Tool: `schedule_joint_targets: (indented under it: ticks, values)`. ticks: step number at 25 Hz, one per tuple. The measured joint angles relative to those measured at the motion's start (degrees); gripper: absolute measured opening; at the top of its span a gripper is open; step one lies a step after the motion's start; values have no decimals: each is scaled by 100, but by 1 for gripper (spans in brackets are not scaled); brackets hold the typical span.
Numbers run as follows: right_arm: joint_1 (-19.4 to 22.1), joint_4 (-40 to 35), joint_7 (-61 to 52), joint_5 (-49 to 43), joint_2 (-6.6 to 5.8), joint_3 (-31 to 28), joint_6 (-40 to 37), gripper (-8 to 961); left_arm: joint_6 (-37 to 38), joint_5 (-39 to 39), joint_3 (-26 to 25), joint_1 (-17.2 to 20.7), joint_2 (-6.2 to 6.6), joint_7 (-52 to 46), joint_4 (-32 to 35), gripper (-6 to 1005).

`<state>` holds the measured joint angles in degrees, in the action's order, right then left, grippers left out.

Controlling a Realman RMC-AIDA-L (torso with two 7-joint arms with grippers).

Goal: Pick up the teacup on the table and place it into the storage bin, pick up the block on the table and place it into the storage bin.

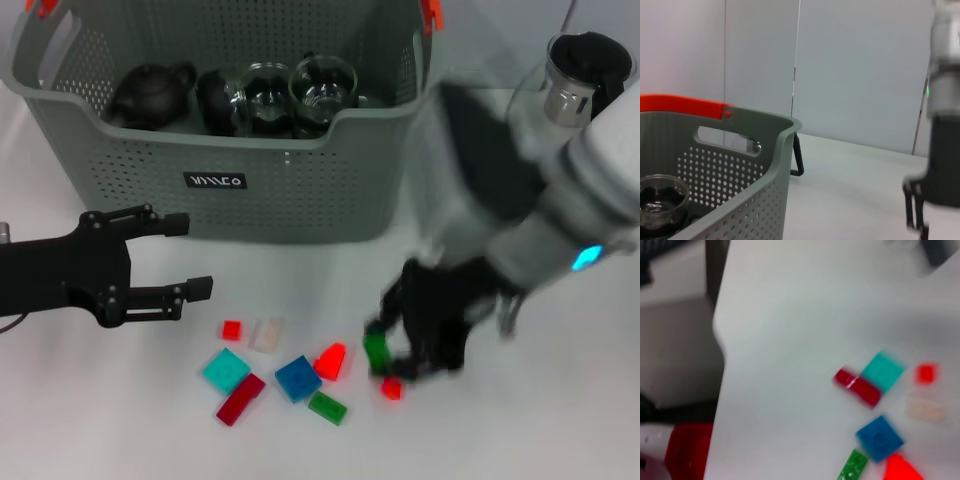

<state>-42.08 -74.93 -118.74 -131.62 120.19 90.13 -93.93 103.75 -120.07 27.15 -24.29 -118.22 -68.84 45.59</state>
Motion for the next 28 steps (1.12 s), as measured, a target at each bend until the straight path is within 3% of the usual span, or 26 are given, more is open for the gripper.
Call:
schedule_joint_targets:
  ticks: [5,10,14,21,28]
  values:
    - [-162,-1073,-332,45,5,-996,-545,454,4,0,1,2,9,31,18,829]
    - [-614,-1417,-450,-26,11,-1346,21,453,-2,-1,111,-26,-2,52,20,829]
    - [-994,-952,-441,-316,15,-1325,1017,452,-109,-70,201,-40,-6,103,16,829]
    - [-1514,597,-130,-451,7,-1271,2667,452,-600,-428,205,-47,-11,129,-31,829]
    - [-1869,1694,46,-683,18,-1159,3756,456,-764,-464,211,-23,-31,126,-65,829]
